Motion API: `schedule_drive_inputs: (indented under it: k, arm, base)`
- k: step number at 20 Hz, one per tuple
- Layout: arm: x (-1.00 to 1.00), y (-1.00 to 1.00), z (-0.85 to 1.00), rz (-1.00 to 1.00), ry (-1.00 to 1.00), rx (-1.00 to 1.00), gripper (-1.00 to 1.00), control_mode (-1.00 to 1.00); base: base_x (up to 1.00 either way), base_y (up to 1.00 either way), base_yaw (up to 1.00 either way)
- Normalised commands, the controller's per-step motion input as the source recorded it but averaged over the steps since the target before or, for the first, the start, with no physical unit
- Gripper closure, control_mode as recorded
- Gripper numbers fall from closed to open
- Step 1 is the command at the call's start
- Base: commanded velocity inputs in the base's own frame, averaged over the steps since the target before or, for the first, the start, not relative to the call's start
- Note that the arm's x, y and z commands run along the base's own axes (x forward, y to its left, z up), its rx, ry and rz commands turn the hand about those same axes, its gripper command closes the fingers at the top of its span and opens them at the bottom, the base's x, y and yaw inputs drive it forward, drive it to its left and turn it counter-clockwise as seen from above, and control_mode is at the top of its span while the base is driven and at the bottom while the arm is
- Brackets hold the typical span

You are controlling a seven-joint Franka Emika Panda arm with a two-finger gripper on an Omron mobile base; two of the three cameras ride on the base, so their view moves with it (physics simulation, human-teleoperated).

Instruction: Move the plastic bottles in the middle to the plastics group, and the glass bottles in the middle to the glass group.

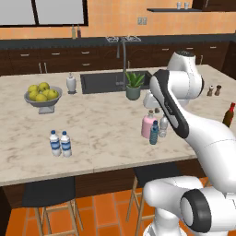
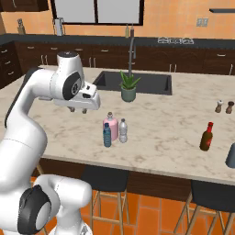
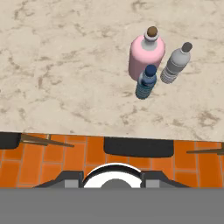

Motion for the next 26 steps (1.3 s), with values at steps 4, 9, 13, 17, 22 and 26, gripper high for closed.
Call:
schedule_drive_inputs:
  k: [4,9,13,17,22,26]
  arm:
    - [-0.1,-0.09,-0.09,0.0,0.0,0.0,-1.0,-1.0]
    - [-0.05,-0.31,-0.21,0.0,0.0,0.0,-1.0,-1.0]
    - [0.17,-0.34,-0.22,0.0,0.0,-0.09,-1.0,-1.0]
    - [0.41,-0.19,-0.05,0.0,0.0,0.0,-1.0,-1.0]
    - [0.49,0.0,-0.16,0.01,-0.03,-0.01,-1.0,-1.0]
    - [0.29,0.0,-0.35,0.01,-0.1,-0.04,-1.0,-1.0]
  base:
    - [0.0,0.0,0.0]
    - [0.0,0.0,0.0]
    - [0.0,0.0,0.0]
    - [0.0,0.0,0.0]
    - [0.0,0.0,0.0]
    - [0.0,0.0,0.0]
